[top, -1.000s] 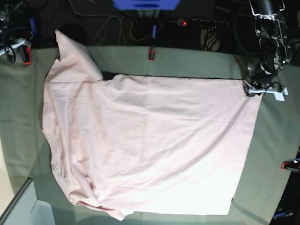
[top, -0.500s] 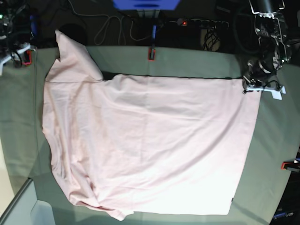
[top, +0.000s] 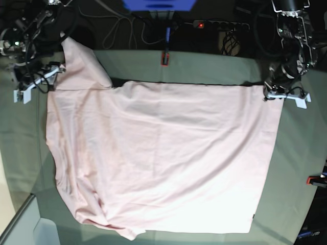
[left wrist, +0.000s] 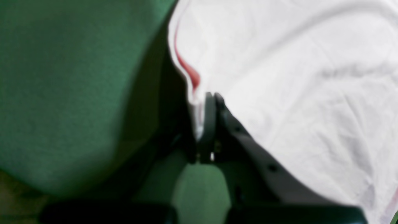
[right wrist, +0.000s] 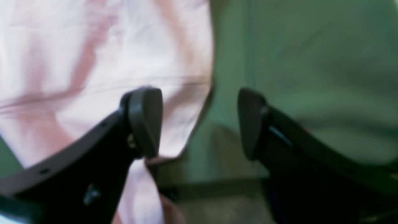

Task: Layout the t-shirt on the table in an organized manner, then fold the t-shirt properly
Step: 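Grasp the shoulder edge of the t-shirt with the right gripper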

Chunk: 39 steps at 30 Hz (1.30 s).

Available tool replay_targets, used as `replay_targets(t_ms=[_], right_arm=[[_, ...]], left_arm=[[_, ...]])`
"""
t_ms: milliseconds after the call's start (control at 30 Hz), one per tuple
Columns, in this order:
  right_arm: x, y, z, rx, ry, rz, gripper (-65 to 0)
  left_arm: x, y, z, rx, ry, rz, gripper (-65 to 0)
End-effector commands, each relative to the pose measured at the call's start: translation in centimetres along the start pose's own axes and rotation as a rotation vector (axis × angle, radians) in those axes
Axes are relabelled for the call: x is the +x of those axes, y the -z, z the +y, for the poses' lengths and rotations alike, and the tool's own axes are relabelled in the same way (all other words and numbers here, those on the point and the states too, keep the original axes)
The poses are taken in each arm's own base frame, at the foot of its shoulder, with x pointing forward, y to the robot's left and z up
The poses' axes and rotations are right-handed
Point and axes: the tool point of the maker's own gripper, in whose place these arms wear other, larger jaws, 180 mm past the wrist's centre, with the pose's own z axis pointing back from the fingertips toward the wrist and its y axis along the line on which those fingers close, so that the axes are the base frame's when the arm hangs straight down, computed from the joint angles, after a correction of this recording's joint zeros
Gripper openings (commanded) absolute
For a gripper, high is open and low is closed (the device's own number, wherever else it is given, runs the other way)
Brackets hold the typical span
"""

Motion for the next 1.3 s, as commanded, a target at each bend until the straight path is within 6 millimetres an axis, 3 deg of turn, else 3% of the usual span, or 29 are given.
replay_targets(t_ms=[0, 133, 267, 567, 800, 900, 1067, 1267], right_arm=[[0.1, 0.3, -0.1, 0.007, 0.008, -0.012, -26.2], [-2.1, 1.2, 0.4, 0.036, 0.037, 0.047, -26.2], [-2.8, 1.1, 0.6, 0.04, 0.043, 0.061, -26.2], [-6.3, 0.2, 0.9, 0.044, 0.054, 0.133, -26.2], [-8.1, 0.9, 2.7, 0.099, 0.048, 0.183, -27.0], [-8.5, 1.1, 2.9, 0.107, 0.054, 0.196, -34.8], [-8.3, 1.0, 2.9, 0.105, 0.051, 0.19, -65.0], [-5.4, -0.1, 1.7, 0.058, 0.005, 0.117, -65.0]], left_arm=[[1.7, -0.5, 0.1, -0.002, 0.003, -0.041, -65.0], [2.2, -0.8, 0.7, 0.008, -0.012, -0.055, -65.0], [2.2, -0.7, 0.8, 0.009, -0.013, -0.057, -65.0], [2.4, -0.7, 0.6, 0.006, -0.013, -0.06, -65.0], [2.4, -0.7, 0.6, 0.005, -0.013, -0.058, -65.0], [2.2, -0.7, 0.7, 0.008, -0.013, -0.056, -65.0], [2.1, -0.8, 0.8, 0.01, -0.013, -0.053, -65.0], [1.9, -1.0, 1.0, 0.013, -0.008, -0.05, -65.0]])
